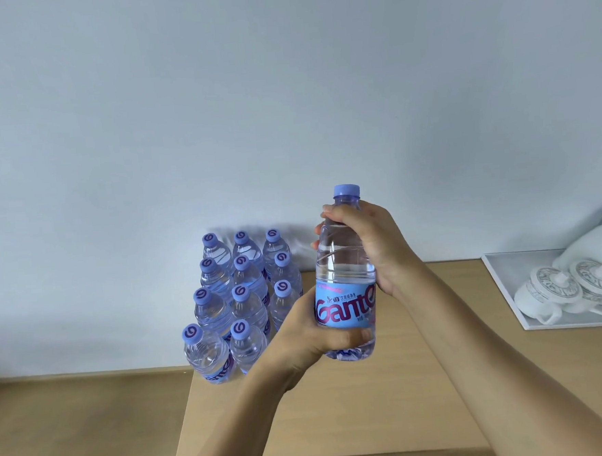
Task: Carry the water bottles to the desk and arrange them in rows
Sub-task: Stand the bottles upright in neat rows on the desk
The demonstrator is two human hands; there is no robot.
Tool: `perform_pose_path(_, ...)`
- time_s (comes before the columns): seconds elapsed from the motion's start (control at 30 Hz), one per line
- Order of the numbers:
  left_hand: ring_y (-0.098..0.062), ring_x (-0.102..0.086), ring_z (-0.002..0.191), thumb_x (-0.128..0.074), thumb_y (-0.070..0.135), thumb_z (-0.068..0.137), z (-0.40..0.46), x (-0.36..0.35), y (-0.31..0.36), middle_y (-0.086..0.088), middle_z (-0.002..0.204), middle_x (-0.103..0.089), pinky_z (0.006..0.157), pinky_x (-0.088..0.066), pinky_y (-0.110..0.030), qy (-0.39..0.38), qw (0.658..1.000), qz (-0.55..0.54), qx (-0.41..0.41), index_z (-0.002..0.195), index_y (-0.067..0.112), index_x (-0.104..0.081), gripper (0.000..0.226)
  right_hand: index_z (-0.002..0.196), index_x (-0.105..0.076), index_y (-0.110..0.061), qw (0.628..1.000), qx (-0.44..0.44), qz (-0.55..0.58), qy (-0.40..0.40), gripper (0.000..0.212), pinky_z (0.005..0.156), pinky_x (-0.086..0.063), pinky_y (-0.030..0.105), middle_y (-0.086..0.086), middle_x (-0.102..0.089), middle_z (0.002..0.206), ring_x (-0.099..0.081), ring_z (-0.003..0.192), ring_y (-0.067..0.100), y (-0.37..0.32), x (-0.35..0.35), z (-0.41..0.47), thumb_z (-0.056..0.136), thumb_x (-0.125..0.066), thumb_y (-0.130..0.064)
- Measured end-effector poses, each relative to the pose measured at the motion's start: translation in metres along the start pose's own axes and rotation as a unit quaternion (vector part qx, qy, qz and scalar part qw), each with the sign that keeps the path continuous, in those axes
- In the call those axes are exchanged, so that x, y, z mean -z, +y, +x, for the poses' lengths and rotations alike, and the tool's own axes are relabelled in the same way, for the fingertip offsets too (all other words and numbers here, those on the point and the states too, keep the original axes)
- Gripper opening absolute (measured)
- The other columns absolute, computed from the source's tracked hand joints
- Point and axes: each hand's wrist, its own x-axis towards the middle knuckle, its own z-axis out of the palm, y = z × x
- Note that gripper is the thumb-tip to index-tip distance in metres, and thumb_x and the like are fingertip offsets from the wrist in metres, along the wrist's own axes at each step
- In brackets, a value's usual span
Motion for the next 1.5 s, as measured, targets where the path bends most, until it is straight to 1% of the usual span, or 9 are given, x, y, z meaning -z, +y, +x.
perform_pose_path(0.13, -0.016, -0.069, 0.082, -0.085, 0.018, 0.055, -0.004, 0.004, -0.006, -0.001, 0.089, -0.073, 0.076, -0.057, -0.029, 0.015, 1.000, -0.004, -0.002, 0.101, 0.016, -0.065, 0.051, 0.088, -0.063, -0.009, 1.000, -0.006, 0.001, 0.011, 0.019, 0.067, -0.055, 0.040, 0.012, -0.070, 0.075, -0.067, 0.069, 0.031, 0.005, -0.005, -0.001, 0.081, -0.072, -0.024)
perform_pose_path(0.33, -0.020, -0.068, 0.090, -0.085, 0.015, 0.062, -0.010, 0.011, -0.024, -0.006, 0.097, -0.072, 0.084, -0.057, -0.035, 0.015, 0.999, -0.029, 0.012, 0.108, 0.016, -0.064, 0.051, 0.081, -0.064, -0.012, 0.999, -0.032, -0.022, -0.011, 0.017, 0.073, -0.055, 0.044, 0.017, -0.068, 0.082, -0.067, 0.079, 0.037, 0.020, -0.009, 0.001, 0.081, -0.072, -0.026)
perform_pose_path(0.63, -0.020, -0.067, 0.090, -0.085, 0.012, 0.063, -0.020, 0.032, -0.063, -0.006, 0.097, -0.071, 0.083, -0.055, -0.035, 0.043, 0.996, -0.054, 0.057, 0.112, 0.013, -0.061, 0.054, 0.084, -0.068, -0.019, 0.980, -0.112, -0.140, -0.089, 0.022, 0.068, -0.058, 0.030, 0.004, -0.075, 0.082, -0.073, 0.075, 0.017, 0.052, -0.013, 0.004, 0.091, -0.066, -0.039)
perform_pose_path(0.8, -0.016, -0.064, 0.072, -0.083, 0.006, 0.068, -0.018, 0.042, -0.094, -0.001, 0.085, -0.070, 0.060, -0.050, -0.026, 0.081, 0.993, 0.001, 0.083, 0.110, 0.014, -0.055, 0.052, 0.090, -0.069, -0.015, 0.971, -0.096, -0.196, -0.098, 0.014, 0.070, -0.056, 0.025, -0.005, -0.075, 0.081, -0.071, 0.076, 0.009, 0.078, -0.015, 0.003, 0.091, -0.069, -0.030)
perform_pose_path(0.93, -0.007, -0.066, 0.074, -0.086, 0.004, 0.062, -0.016, 0.048, -0.131, 0.009, 0.086, -0.071, 0.061, -0.052, -0.021, 0.146, 0.984, 0.038, 0.091, 0.111, 0.020, -0.057, 0.059, 0.082, -0.065, -0.022, 0.941, -0.076, -0.285, -0.165, 0.012, 0.066, -0.046, 0.013, -0.017, -0.069, 0.071, -0.063, 0.067, -0.004, 0.102, -0.014, -0.005, 0.093, -0.068, -0.026)
perform_pose_path(1.07, -0.014, -0.066, 0.095, -0.089, -0.003, 0.057, -0.010, 0.054, -0.172, 0.003, 0.104, -0.069, 0.077, -0.057, -0.025, 0.226, 0.967, 0.058, 0.101, 0.113, 0.018, -0.053, 0.070, 0.099, -0.068, -0.016, 0.906, -0.084, -0.364, -0.201, 0.018, 0.090, -0.053, 0.039, 0.005, -0.074, 0.100, -0.069, 0.097, 0.022, 0.133, -0.007, -0.010, 0.090, -0.071, -0.030)
perform_pose_path(1.17, -0.018, -0.063, 0.097, -0.088, -0.007, 0.054, -0.004, 0.054, -0.196, 0.003, 0.105, -0.067, 0.085, -0.055, -0.031, 0.247, 0.960, 0.068, 0.114, 0.113, 0.021, -0.050, 0.075, 0.102, -0.064, -0.015, 0.903, -0.092, -0.368, -0.200, 0.024, 0.090, -0.051, 0.037, 0.003, -0.072, 0.100, -0.066, 0.093, 0.013, 0.154, -0.003, -0.017, 0.088, -0.073, -0.032)
perform_pose_path(1.33, 0.004, -0.059, 0.083, -0.090, -0.004, 0.055, 0.002, 0.048, -0.214, 0.017, 0.094, -0.062, 0.065, -0.045, -0.004, 0.277, 0.947, 0.082, 0.139, 0.110, 0.025, -0.047, 0.075, 0.105, -0.063, -0.018, 0.895, -0.072, -0.395, -0.195, 0.026, 0.087, -0.049, 0.034, 0.000, -0.070, 0.099, -0.063, 0.095, 0.020, 0.175, -0.001, -0.025, 0.087, -0.073, -0.033)
perform_pose_path(1.5, 0.004, -0.059, 0.078, -0.089, 0.002, 0.060, 0.002, 0.037, -0.216, 0.017, 0.093, -0.062, 0.060, -0.038, 0.003, 0.330, 0.928, 0.115, 0.130, 0.117, 0.026, -0.051, 0.073, 0.114, -0.064, -0.017, 0.897, -0.038, -0.408, -0.168, 0.031, 0.088, -0.048, 0.032, 0.000, -0.066, 0.106, -0.060, 0.098, 0.018, 0.192, -0.002, -0.033, 0.086, -0.075, -0.026)
